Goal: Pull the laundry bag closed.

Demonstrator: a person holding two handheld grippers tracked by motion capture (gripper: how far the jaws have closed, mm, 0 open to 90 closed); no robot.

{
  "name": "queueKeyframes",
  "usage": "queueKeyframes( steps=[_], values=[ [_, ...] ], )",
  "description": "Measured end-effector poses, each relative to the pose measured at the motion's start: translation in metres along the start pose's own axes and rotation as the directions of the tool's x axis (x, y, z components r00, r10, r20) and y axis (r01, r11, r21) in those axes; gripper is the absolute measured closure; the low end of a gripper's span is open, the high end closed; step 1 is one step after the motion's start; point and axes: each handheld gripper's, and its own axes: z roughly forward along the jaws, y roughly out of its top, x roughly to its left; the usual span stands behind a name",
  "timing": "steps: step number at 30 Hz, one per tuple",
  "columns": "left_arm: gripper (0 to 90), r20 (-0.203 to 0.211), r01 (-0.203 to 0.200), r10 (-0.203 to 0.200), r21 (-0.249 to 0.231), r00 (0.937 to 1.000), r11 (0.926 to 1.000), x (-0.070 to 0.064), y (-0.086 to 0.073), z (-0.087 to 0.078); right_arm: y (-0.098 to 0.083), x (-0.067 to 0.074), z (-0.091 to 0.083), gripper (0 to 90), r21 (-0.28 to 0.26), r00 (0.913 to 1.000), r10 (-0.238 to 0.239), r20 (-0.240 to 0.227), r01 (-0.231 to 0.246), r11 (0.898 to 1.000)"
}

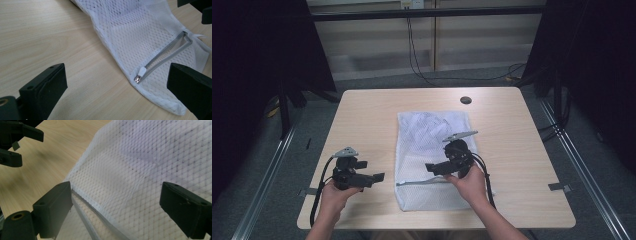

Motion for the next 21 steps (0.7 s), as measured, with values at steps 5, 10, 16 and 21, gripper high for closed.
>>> queueKeyframes(
  steps=[5, 10, 16, 21],
  values=[
    [2.6, 0.005, 0.002, -0.002, -0.005, 1.0000, 1.0000, 0.000, 0.000, -0.001, 0.003, 0.008, 0.007, 11.3, 0.008, 0.9998, -0.002, -0.020, 0.002, 1.000],
    [2.6, 0.013, 0.000, 0.000, 0.001, 0.9999, 1.0000, 0.000, 0.000, 0.000, 0.004, 0.014, 0.015, 11.2, 0.021, 0.9997, -0.007, -0.025, 0.007, 1.000],
    [2.7, 0.011, 0.002, -0.002, 0.000, 0.9999, 1.0000, 0.000, 0.000, -0.001, 0.006, 0.018, 0.021, 12.9, 0.018, 0.9994, -0.003, -0.035, 0.003, 1.000],
    [2.9, -0.004, 0.010, -0.010, -0.008, 0.9999, 0.9999, 0.000, -0.001, -0.001, 0.007, 0.022, 0.026, 13.0, 0.023, 0.9989, 0.010, -0.046, -0.009, 1.000]
  ],
)
